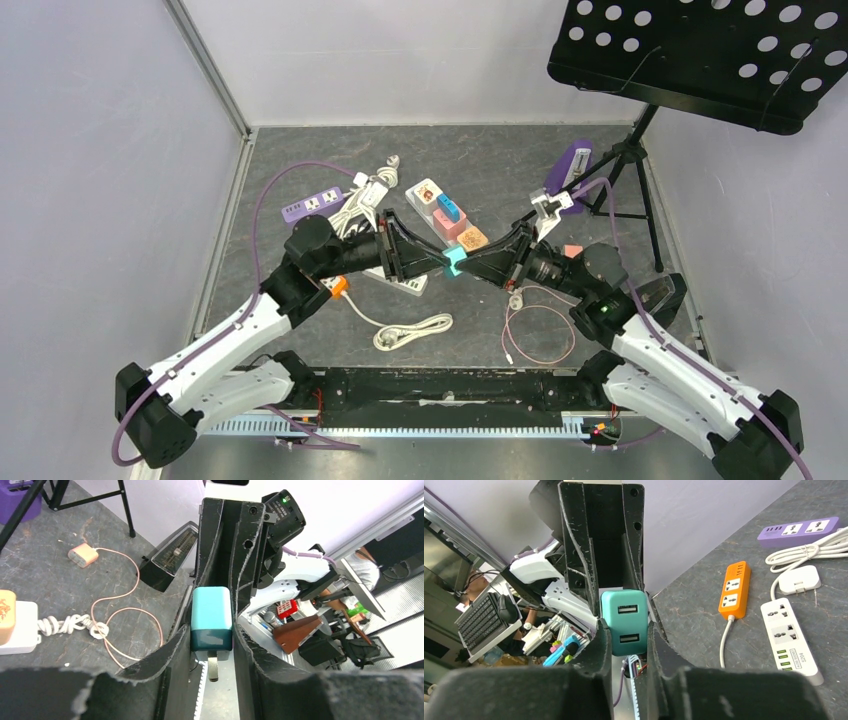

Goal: Insert the plug

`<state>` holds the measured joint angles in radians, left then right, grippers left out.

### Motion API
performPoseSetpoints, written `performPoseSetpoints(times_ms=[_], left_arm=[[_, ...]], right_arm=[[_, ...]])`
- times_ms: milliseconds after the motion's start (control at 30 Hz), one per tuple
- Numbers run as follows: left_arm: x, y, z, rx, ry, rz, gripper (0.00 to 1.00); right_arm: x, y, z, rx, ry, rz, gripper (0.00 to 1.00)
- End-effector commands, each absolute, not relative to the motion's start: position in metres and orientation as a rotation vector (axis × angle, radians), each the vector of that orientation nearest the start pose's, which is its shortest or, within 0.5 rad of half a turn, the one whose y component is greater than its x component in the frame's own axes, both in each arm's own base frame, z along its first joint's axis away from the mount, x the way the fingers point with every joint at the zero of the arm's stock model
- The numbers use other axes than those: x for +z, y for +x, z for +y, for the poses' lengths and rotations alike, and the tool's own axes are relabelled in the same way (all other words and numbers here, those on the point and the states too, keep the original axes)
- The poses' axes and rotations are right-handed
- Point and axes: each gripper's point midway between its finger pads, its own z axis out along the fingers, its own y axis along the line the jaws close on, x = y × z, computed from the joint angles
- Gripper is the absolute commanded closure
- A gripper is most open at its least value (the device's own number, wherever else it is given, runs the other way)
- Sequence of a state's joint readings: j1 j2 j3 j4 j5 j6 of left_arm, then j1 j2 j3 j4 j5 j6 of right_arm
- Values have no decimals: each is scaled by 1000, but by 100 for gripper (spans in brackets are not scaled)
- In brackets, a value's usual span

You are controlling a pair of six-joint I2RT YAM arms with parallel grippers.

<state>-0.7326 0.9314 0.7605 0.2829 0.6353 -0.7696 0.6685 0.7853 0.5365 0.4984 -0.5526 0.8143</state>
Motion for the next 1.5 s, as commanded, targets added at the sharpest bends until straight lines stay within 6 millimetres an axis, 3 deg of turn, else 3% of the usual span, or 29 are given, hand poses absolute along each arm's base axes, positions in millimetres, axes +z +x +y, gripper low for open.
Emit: performPoseSetpoints(times_ms=[0,100,133,267,333,400,600,900,1167,1333,1467], left_arm=[[363,154,-299,-1564,549,1561,48],[352,179,-285,-1361,444,1654,37],[339,194,-273,-1235,370,1729,35],[301,241,-199,-681,70,1917,34],[289,248,-167,-476,4,1947,34],[284,249,-146,-363,-27,1951,34],[288,242,-103,-220,-135,1871,34],[292,231,-77,-180,-149,1780,35],[284,228,-71,-151,-134,1775,35],[284,227,-70,-148,-134,1774,35],[282,227,-70,-152,-133,1775,35]], right_arm=[[337,165,276,1556,-416,1455,100],[334,172,277,1490,-435,1477,100],[332,177,277,1453,-442,1488,100],[311,197,282,1274,-512,1564,100],[295,208,290,1174,-571,1597,100],[274,217,301,1067,-656,1644,100],[210,251,340,754,-900,1746,100],[165,279,411,619,-1143,1733,100],[136,305,457,557,-1195,1729,100],[114,316,464,465,-1222,1766,100],[108,315,460,442,-1248,1783,100]])
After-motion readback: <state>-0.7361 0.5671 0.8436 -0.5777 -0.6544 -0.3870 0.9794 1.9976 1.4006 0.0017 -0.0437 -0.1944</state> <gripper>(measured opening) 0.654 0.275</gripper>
